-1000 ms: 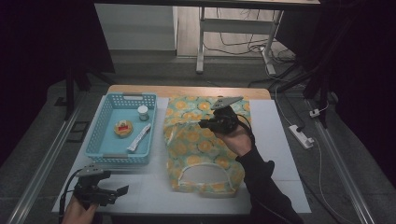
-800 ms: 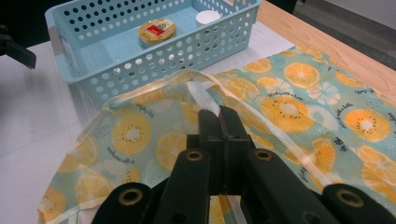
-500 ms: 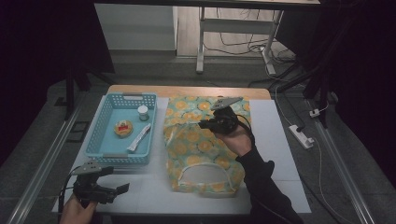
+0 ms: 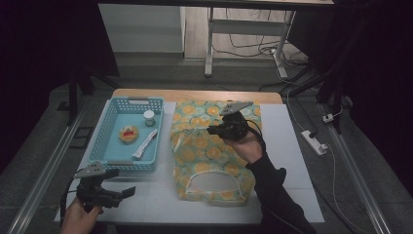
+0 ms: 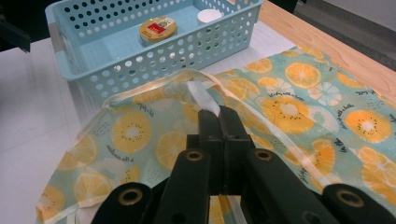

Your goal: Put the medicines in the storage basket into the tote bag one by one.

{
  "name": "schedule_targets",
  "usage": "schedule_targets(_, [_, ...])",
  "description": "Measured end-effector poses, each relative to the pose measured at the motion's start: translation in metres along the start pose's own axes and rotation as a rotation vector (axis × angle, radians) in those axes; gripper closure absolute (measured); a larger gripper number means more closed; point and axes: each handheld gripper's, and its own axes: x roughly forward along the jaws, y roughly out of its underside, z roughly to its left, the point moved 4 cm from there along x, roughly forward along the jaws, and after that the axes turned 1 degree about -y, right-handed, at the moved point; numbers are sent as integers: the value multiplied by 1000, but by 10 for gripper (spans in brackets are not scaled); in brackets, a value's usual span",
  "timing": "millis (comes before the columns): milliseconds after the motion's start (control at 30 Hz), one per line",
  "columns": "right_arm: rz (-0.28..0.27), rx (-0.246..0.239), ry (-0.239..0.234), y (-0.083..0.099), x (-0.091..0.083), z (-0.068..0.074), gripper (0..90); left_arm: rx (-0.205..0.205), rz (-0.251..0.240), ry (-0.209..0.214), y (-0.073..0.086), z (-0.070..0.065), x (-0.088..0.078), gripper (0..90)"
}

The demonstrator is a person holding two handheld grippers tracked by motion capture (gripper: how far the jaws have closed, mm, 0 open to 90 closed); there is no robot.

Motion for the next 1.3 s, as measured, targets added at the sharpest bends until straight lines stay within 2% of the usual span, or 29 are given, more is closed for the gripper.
schedule_targets(200, [-4, -1, -2, 0, 0, 0, 900, -9, 10, -27, -10, 5, 1, 0])
schedule_targets(300, [-5, 0, -2, 0, -1, 0, 900, -15, 19, -26, -13, 7, 1, 0])
schedule_targets(400, [-6, 3, -3, 0, 0, 0, 900, -6, 25, -49, -19, 11, 2, 0])
schedule_targets(567, [-7, 1, -5, 0, 0, 0, 900, -21, 31, -50, -24, 19, 5, 0])
schedule_targets(700, [-10, 0, -3, -1, -1, 0, 900, -14, 34, -50, -31, 24, 6, 0])
schedule_targets(833, [-10, -4, -4, -1, -1, 0, 900, -7, 40, -76, -40, 28, 5, 0])
schedule_targets(1067, [-14, -5, -4, -1, -1, 1, 900, 2, 52, -99, -54, 37, 12, 1])
schedule_targets(1300, [-15, -2, -3, -1, -2, 0, 900, 1, 61, -96, -65, 47, 19, 0])
